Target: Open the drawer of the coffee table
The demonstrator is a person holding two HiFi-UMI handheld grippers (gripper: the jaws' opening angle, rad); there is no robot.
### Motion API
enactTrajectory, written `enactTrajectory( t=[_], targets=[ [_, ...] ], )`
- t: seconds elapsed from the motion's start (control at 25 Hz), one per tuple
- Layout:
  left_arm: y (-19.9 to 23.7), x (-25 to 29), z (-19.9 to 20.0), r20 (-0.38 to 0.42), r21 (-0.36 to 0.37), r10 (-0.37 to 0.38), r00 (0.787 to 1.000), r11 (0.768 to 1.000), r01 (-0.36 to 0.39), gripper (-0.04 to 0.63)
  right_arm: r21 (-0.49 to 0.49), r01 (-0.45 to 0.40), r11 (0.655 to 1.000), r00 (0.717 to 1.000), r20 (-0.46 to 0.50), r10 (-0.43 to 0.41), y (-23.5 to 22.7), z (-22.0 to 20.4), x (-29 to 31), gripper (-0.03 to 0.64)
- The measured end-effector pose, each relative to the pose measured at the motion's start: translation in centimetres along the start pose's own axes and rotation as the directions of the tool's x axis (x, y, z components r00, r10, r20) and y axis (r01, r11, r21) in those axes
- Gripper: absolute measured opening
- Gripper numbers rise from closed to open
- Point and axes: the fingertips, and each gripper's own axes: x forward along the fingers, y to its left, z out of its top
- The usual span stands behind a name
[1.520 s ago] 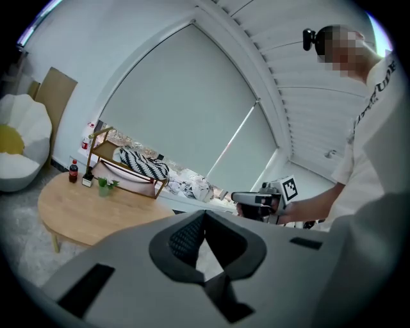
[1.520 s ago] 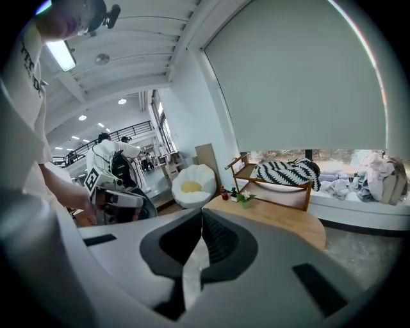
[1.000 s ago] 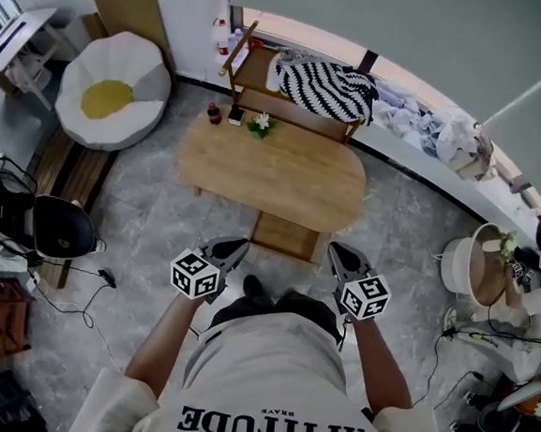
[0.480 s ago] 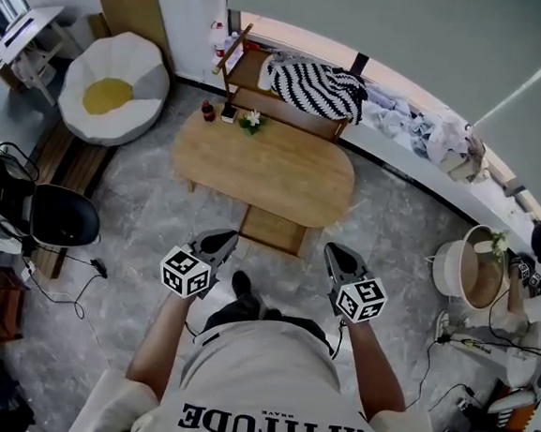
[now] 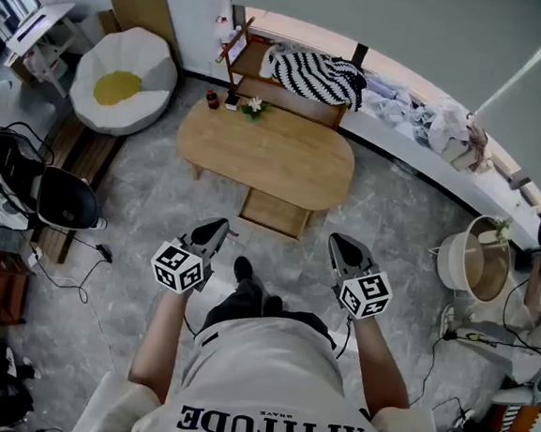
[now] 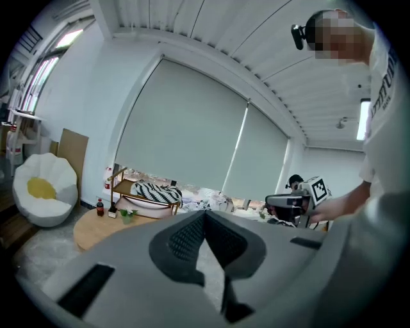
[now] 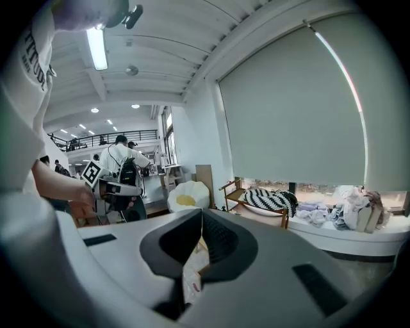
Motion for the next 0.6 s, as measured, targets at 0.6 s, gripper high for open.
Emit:
enactTrajectory(
  t=[0.6],
  targets=[
    [-4.6, -6.0, 0.4, 0.034, 0.076, 0.008, 0.999, 0.997, -0.01, 0.02, -0.017, -0.018, 1.0, 0.998, 0.066, 0.02, 4.0, 0.4, -3.6, 0.018]
  ],
)
